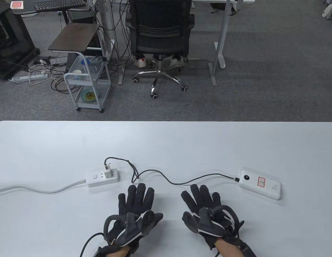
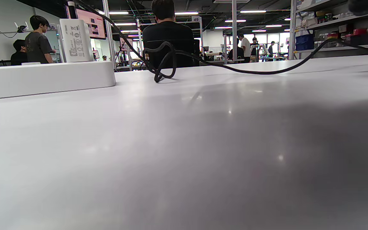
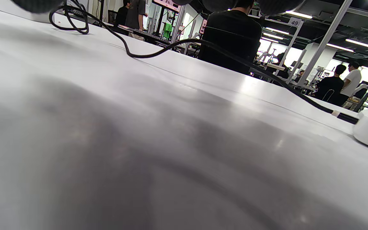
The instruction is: Unplug the charger and disconnect the battery pack
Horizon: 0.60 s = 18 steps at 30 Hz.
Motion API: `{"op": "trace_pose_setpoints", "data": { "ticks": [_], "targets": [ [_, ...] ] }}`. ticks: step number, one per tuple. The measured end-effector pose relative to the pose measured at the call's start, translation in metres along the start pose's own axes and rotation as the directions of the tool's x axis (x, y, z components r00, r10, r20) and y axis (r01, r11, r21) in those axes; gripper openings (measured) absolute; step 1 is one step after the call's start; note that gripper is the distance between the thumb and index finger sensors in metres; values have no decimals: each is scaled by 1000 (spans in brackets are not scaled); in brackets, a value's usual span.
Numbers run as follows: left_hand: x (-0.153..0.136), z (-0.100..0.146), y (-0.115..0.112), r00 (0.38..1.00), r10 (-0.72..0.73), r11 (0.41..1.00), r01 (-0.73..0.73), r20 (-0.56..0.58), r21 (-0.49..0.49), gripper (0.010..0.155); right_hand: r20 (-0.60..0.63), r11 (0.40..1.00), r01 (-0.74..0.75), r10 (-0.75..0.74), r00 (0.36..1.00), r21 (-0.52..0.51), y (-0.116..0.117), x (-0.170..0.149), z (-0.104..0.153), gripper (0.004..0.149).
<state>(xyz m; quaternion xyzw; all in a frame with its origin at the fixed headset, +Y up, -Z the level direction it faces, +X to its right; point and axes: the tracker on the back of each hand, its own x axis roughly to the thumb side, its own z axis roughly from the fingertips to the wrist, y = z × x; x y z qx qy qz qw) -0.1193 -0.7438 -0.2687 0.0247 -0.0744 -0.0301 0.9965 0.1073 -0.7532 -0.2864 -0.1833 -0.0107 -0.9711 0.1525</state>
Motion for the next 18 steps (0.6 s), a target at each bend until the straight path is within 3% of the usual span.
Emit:
{"op": "trace_pose_setpoints", "data": {
  "ticks": [6,18],
  "targets": [
    [-3,-6,-11,999,-47,999,46,-14,-27,90,4,1000,19,-19,1000,-3,2,-3,-1,78],
    [-9,-11,-8,999,-29,999,28,-36,-33,89,-10,1000,30,-30,1000,8,5,-7,-5,77]
  ]
}}
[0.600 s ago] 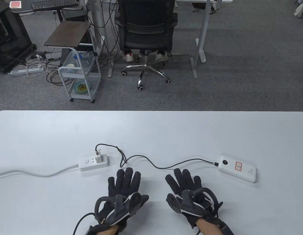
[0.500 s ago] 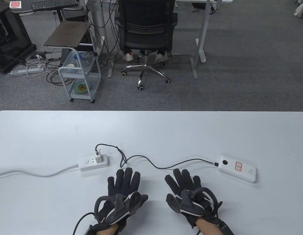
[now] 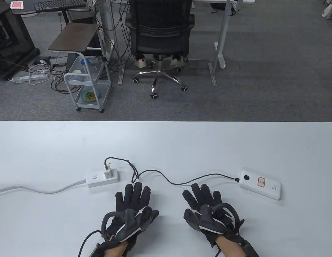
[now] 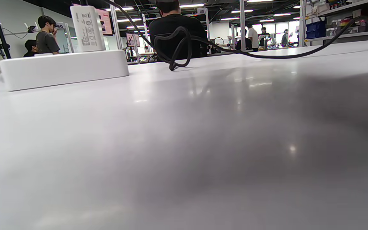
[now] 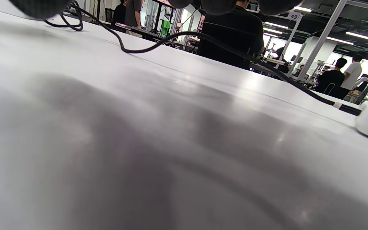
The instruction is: Unplug the charger and disconnect the battery pack
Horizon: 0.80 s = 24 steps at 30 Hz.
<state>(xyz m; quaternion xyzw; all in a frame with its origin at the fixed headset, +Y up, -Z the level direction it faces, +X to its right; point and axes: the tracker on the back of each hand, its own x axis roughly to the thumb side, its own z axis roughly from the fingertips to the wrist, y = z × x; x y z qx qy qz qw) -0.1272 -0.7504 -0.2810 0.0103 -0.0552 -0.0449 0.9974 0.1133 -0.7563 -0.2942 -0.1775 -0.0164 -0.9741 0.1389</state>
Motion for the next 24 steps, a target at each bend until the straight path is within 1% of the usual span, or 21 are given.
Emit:
{"op": "trace_pose_setpoints", "data": {
  "ticks": [3,5,7,11,16,20,24],
  "targets": [
    [0,-1,1,1000,19,1000,-19,9,-21,87,-1,1000,4,-4,1000,-5,0,-1,0,77],
    [1,-2,3,1000,3,998,-2,26,-69,86,1,1000,17,-17,1000,-4,2,-1,-1,77],
    [2,-1,5,1000,-1,999,2,19,-51,86,6,1000,14,-14,1000,-2,2,-1,-2,77],
    [4,-2,4,999,25,997,-23,29,-68,86,6,1000,-12,12,1000,-9,-1,-2,-1,77],
    [5,-5,-2,1000,-13,996,15,23,-88,86,-3,999,41,-41,999,-18,-2,-5,-1,75],
    [5,-6,0,999,-31,994,34,28,-102,85,-5,1000,19,-19,1000,-1,1,-6,-2,73],
    [3,-6,1,1000,-13,994,15,20,-107,85,-5,999,40,-40,999,0,1,-9,-2,74]
  ]
}}
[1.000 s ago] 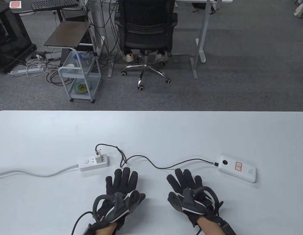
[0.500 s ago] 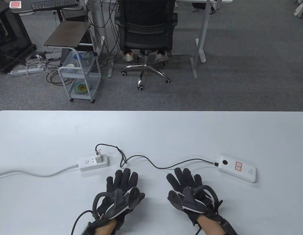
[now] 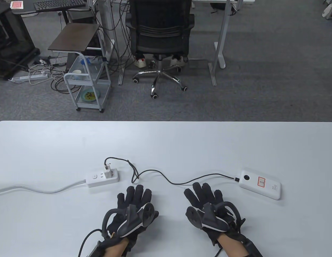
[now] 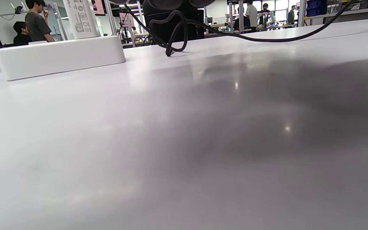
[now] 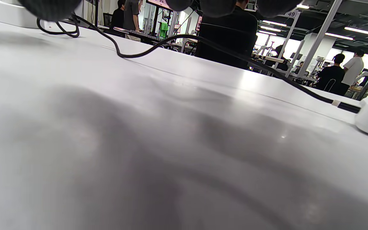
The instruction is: Unplug the charger and disconnect the battery pack
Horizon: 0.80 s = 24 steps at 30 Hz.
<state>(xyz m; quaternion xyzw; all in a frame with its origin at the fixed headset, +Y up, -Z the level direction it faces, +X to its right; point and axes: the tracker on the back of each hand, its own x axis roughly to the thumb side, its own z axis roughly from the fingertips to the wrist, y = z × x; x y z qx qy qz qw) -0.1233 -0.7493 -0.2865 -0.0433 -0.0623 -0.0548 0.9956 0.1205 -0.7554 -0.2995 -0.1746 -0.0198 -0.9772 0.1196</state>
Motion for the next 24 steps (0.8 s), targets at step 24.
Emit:
{"op": "trace_pose_setpoints", "data": {
  "ticks": [24],
  "targets": [
    [-10,9,6,999,9,1000,-8,-37,25,84,-395,994,86,-51,917,73,7,-89,-20,75]
  ]
}}
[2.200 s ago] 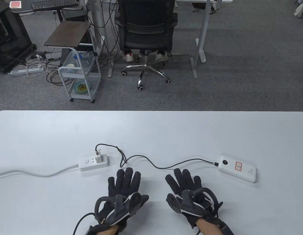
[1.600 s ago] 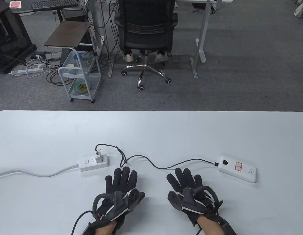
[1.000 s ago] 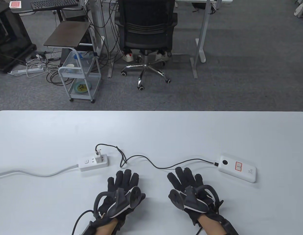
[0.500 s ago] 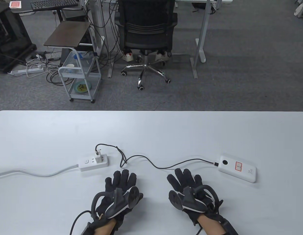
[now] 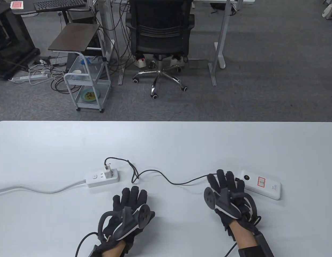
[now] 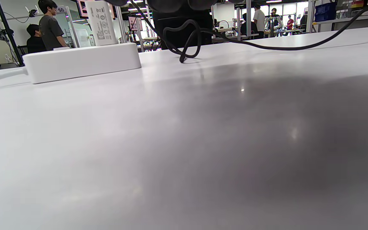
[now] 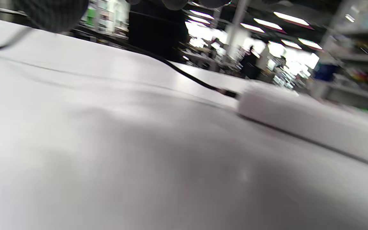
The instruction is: Unplug the charger and disconnect the battery pack
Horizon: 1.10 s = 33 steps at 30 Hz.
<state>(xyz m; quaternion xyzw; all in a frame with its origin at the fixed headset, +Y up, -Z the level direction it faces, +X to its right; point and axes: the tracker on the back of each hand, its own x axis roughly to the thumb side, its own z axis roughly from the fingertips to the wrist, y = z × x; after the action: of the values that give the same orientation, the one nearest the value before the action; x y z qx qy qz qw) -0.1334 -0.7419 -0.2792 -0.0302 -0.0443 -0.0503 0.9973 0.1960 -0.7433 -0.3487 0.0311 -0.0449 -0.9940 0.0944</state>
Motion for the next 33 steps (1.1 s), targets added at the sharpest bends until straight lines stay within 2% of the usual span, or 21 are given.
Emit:
{"op": "trace_pose_setpoints", "data": {
  "ticks": [2,6,10,12,15,20,22,28,31,33],
  "targets": [
    [-1,-1,-1,1000,2,1000,-2,-3,0,84,-112,995,59,-50,992,76,8,-25,-15,75],
    [1,-6,-8,999,-29,999,28,-18,-29,84,-255,988,86,-50,966,132,23,-66,-38,79],
    [-2,-7,-8,1000,-4,1000,4,-16,-23,84,-321,974,141,-78,944,178,32,-99,-50,78],
    [-1,-3,-8,1000,5,1000,-5,4,22,83,-310,960,167,-92,946,226,35,-112,-52,80],
    [5,1,-3,1000,6,999,-6,16,32,83,-285,948,183,-106,953,260,37,-128,-51,76],
    [16,4,0,999,-7,998,4,49,57,83,-250,928,260,-194,949,266,39,-139,-52,77],
    [18,5,0,999,-16,998,12,52,62,83,-221,938,262,-212,952,227,38,-136,-53,81],
    [19,5,1,999,-10,999,7,52,48,83,-177,925,251,-206,962,286,39,-120,-70,86],
    [18,5,1,999,-13,999,10,52,48,82,-172,925,220,-173,970,309,43,-118,-78,98],
    [17,5,0,998,-15,999,13,53,45,82,-180,902,260,-208,961,344,44,-122,-83,99]
  ]
}}
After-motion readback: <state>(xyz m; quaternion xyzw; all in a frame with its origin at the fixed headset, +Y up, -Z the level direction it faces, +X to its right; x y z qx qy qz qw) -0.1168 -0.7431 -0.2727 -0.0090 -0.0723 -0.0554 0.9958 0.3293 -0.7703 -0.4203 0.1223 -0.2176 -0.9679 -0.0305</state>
